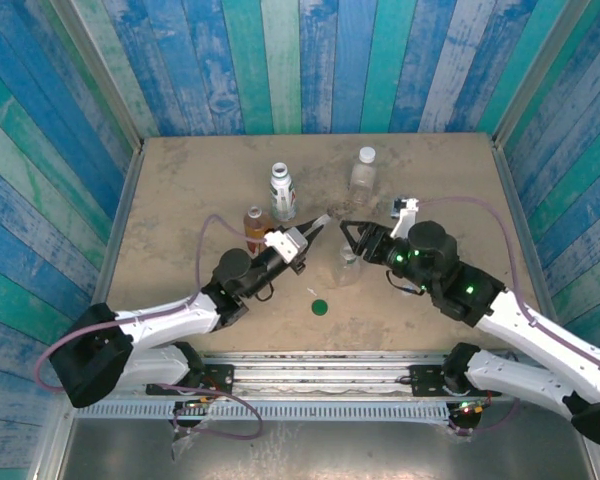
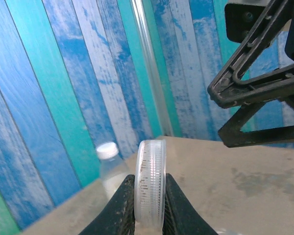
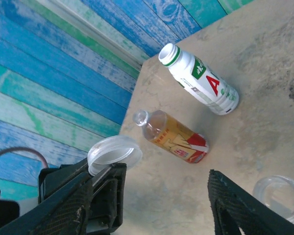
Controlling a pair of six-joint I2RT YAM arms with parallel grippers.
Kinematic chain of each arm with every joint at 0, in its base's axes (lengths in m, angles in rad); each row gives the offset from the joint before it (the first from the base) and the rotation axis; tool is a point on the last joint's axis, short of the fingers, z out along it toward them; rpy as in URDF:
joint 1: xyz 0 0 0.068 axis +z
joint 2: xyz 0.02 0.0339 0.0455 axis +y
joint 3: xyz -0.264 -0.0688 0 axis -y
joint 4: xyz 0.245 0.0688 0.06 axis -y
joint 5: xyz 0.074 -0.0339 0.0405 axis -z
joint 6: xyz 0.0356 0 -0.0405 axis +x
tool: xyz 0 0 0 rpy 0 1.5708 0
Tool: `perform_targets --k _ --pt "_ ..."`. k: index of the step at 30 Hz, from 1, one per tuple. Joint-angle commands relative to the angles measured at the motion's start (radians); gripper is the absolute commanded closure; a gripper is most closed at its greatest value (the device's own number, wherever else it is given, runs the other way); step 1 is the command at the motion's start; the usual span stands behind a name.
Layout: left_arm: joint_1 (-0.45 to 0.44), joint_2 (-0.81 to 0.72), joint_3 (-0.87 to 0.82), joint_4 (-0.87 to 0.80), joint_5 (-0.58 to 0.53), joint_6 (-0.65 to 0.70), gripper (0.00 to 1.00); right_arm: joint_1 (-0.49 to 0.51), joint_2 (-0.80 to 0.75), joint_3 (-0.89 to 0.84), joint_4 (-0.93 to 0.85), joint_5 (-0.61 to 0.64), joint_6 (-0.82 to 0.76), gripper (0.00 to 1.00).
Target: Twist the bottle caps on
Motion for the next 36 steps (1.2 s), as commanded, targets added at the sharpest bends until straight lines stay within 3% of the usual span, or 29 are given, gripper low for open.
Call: perform_targets --k 1,13,26,30,36 --pt "-0.004 0.031 0.041 -0.066 -0.047 0.175 0.82 -0.041 0.010 0.019 0.014 -0.101 0.127 0.39" --pt "-0.059 0.114 0.136 -0.116 -0.145 0.513 0.82 -0.113 0.119 0.093 0.095 -0.210 0.168 0.38" --pt "-0.141 0.188 0.165 -0.060 -0.348 0.716 0.83 -0.162 0.185 0.102 0.123 -0.281 0.191 0.55" --pt "-0.161 0.212 0.167 -0.030 -0.398 0.766 0.83 -0.189 0.190 0.087 0.142 -0.306 0.205 0.65" --pt "-0.186 0.272 0.168 0.084 -0.481 0.862 0.83 -0.212 0.218 0.082 0.170 -0.352 0.227 0.64"
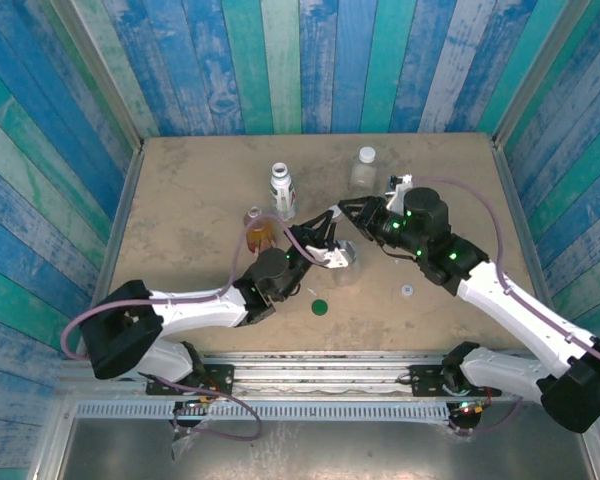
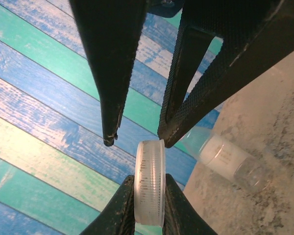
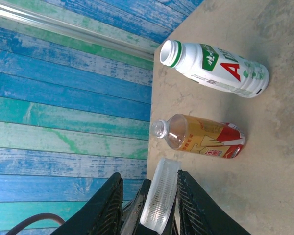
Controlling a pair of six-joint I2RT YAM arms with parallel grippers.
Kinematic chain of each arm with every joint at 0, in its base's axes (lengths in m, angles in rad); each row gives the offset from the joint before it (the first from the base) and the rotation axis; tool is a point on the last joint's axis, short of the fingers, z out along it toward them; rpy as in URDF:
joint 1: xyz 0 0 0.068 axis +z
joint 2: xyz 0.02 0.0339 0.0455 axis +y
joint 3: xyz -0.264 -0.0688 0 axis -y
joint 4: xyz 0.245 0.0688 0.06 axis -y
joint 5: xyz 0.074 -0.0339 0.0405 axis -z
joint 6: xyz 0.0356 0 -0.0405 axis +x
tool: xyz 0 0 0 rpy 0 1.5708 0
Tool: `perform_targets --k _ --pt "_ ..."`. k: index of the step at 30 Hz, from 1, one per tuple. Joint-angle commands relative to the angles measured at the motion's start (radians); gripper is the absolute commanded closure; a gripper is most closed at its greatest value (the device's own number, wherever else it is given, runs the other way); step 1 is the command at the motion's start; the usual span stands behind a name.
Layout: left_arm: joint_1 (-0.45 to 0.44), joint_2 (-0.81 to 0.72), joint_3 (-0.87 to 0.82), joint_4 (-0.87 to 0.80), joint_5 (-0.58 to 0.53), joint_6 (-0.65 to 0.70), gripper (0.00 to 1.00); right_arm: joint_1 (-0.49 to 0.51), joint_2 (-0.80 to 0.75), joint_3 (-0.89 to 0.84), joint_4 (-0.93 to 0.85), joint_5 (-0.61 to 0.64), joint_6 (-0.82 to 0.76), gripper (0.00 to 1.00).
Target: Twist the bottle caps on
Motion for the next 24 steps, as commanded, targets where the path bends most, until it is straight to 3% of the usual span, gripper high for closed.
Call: perform_targets --k 1,12,24 --pt "-0.020 0.064 0.018 0.084 -0.061 0.090 0.83 -0.012 0.015 -0.003 0.071 -0.054 0.023 0.63" --pt "-0.033 0.140 0.025 0.226 -0.129 0.207 0.83 -0.062 0.035 -0.015 0.098 -0.080 0.055 0.72" --pt "-0.042 0.141 0.030 0.252 -0.140 0.241 0.82 -0.069 0.080 0.003 0.105 -0.150 0.065 0.72"
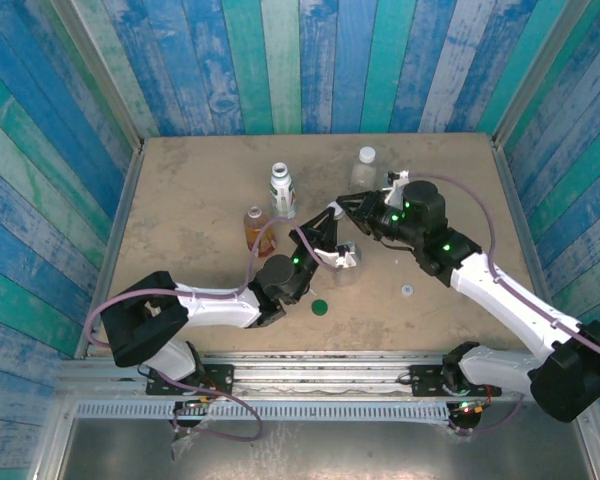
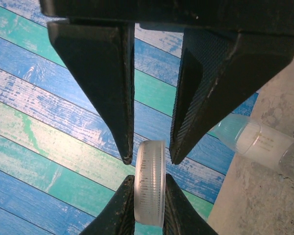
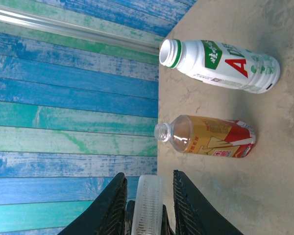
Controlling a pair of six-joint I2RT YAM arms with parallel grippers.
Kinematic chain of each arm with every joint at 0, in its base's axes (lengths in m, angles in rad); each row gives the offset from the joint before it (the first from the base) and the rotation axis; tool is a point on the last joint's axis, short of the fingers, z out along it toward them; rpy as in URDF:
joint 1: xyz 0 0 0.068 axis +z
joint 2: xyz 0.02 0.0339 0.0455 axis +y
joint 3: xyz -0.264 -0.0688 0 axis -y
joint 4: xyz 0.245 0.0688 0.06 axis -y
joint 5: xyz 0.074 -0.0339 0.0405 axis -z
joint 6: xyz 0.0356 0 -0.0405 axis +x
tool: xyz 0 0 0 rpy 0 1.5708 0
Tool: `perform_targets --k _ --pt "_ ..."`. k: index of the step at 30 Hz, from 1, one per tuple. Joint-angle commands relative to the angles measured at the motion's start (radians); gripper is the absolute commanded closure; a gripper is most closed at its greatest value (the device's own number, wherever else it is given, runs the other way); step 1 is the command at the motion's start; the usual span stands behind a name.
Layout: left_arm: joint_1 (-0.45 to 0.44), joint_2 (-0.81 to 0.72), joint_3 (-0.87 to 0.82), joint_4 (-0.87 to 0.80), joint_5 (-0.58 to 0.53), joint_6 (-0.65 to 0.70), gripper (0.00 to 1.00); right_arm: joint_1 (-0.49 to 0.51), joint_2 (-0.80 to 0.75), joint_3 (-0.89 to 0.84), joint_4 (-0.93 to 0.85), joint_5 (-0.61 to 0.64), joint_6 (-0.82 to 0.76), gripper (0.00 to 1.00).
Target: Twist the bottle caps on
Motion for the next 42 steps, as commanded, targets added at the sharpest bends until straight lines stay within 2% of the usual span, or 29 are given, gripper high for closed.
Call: perform_targets --k 1,7,12,18,26,27,30,32,34,39,42 --pt "-0.009 0.032 0.024 0.037 -0.021 0.025 0.82 -0.006 0.015 0.016 0.021 -0.053 0.017 0.72" --pt "-0.010 0.054 0.047 0.016 -0.023 0.021 0.80 -0.006 0.030 0.038 0.016 -0.120 0.003 0.74" --pt "-0.010 0.054 0.038 0.030 -0.028 0.030 0.79 -0.007 -0.008 0.021 0.005 -0.074 0.000 0.85" --pt "-0.011 0.038 0.023 0.024 -0.030 0.026 0.79 -0.006 -0.036 0.005 0.001 -0.039 0.009 0.85" --pt "-0.013 0.042 0.029 0.014 -0.022 0.027 0.75 -0.006 -0.030 0.012 -0.004 -0.063 0.000 0.91" --pt "-0.013 0.041 0.029 0.011 -0.022 0.026 0.73 -0.007 -0.031 0.009 -0.002 -0.062 0.000 0.91" --pt "-0.016 0.035 0.029 0.010 -0.018 0.015 0.59 -0.006 -0.039 0.003 -0.001 -0.048 -0.001 0.91" --pt "-0.016 0.026 0.022 0.013 -0.008 0.008 0.44 -0.006 -0.046 -0.002 -0.001 -0.034 -0.004 0.90" --pt "-0.018 0.012 0.018 -0.002 -0.001 -0.010 0.37 -0.007 -0.050 -0.003 -0.011 -0.023 -0.010 0.90" --pt "-0.020 -0.035 0.003 -0.052 0.022 -0.055 0.30 -0.021 -0.058 -0.010 -0.013 -0.002 -0.027 0.89" --pt "-0.020 -0.100 -0.020 -0.100 0.064 -0.147 0.26 -0.047 -0.061 -0.002 -0.035 0.006 -0.075 0.86"
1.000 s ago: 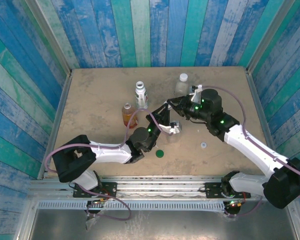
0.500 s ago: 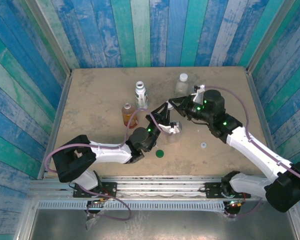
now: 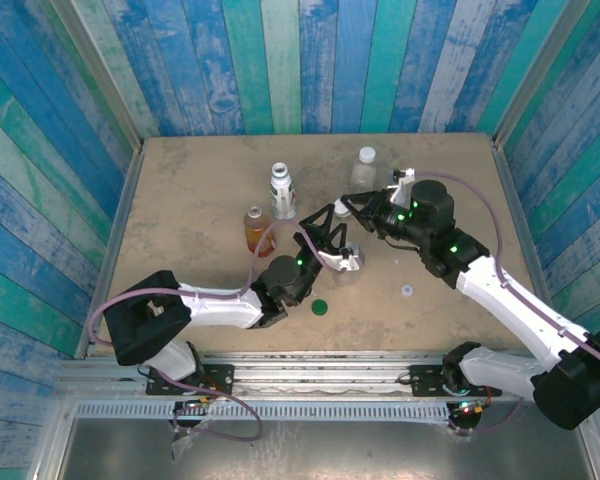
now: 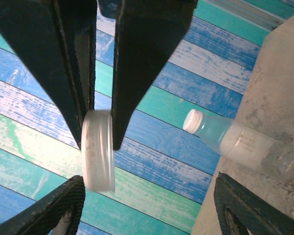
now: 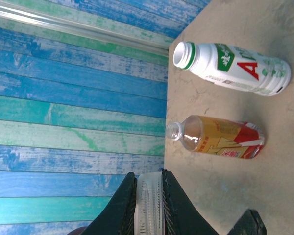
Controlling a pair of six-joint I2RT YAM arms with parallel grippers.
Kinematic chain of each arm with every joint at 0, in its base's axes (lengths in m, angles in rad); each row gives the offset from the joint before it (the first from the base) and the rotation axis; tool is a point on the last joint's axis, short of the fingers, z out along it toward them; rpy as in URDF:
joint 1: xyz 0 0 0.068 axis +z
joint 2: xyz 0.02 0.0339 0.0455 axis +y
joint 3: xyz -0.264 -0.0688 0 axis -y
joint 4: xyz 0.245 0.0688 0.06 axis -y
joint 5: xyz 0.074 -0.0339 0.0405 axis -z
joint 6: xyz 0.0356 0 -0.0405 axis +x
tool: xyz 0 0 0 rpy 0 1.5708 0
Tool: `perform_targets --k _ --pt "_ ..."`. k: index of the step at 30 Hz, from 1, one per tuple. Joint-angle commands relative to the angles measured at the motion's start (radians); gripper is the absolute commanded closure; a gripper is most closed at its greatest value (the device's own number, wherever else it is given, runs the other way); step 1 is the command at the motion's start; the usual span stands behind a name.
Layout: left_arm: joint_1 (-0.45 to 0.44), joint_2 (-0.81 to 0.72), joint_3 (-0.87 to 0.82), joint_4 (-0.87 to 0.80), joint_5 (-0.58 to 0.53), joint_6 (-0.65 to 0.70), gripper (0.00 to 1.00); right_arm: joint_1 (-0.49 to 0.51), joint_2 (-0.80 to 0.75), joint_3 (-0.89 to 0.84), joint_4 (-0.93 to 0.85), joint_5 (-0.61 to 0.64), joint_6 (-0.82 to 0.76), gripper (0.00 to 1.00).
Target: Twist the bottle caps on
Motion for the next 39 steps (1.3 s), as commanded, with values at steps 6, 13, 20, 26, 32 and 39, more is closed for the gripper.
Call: perform_targets --k 6,13,20,26,32,39 --pt "-0.005 -0.280 -0.065 -0.184 0.074 -0.335 0.25 -0.152 -0.058 -0.064 -0.047 0.029 -0.112 0.86" --pt "0.003 -0.388 -0.140 -0.292 0.193 -0.616 0.19 -0.294 -0.115 -0.221 -0.022 0.036 -0.188 0.87" --pt "0.030 -0.400 -0.244 -0.253 0.367 -0.959 0.01 -0.313 -0.144 -0.424 0.092 0.050 -0.240 0.86" --pt "0.028 -0.285 -0.325 -0.045 0.367 -1.192 0.06 -0.312 -0.028 -0.518 0.234 -0.061 -0.288 0.86" --pt "0.029 -0.194 -0.329 0.029 0.329 -1.240 0.06 -0.293 0.149 -0.517 0.325 -0.120 -0.346 0.84" --pt "0.029 -0.225 -0.326 -0.024 0.267 -1.225 0.06 -0.291 0.297 -0.512 0.387 -0.104 -0.383 0.82"
